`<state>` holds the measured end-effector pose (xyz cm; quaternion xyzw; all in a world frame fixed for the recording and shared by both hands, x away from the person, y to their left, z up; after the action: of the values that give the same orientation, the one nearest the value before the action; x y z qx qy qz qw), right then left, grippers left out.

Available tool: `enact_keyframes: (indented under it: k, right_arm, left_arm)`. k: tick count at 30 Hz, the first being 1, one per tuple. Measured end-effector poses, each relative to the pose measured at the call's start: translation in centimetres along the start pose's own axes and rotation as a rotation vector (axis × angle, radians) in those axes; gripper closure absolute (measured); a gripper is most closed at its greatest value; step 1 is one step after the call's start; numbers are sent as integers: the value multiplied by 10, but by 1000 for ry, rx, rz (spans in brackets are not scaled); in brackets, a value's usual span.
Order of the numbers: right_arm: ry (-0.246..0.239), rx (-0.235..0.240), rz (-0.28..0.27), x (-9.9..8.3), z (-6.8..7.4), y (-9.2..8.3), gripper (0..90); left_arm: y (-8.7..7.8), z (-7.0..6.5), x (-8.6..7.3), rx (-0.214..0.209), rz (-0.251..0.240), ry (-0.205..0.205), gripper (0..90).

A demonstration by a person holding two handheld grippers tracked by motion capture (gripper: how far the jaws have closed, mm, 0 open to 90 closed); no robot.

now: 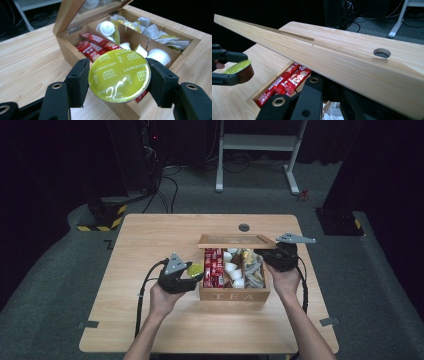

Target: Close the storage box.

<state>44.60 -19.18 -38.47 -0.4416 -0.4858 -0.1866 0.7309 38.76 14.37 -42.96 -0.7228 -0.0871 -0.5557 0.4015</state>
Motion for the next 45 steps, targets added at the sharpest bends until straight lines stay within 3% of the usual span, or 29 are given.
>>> enact_keyframes:
  k: [11, 23, 40, 45]
  right_arm:
    - [1, 5, 6, 0, 0, 0, 898]
    - [-5, 1, 11, -2, 0, -1, 899]
    - [-6, -3, 13, -5, 1, -1, 899]
    - [-7, -3, 14, -6, 1, -1, 899]
  left_arm:
    - [-14, 11, -11, 22, 4, -20, 397]
    - [-27, 24, -25, 53, -5, -70, 397]
    - [-37, 39, -47, 133, 14, -114, 396]
    - [-39, 42, -52, 132, 17, -128, 396]
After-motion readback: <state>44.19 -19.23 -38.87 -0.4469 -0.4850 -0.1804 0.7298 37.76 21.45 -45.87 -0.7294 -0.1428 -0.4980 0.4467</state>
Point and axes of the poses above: each handheld gripper's, and its own axes: y roughly forward along the jaws, x roughly out of its top, z roughly to its left, the point moved 1 cm from there along y, roughly forward along the jaws, and after that the axes turned 7 degrees about -x, right-handed, at the moved point
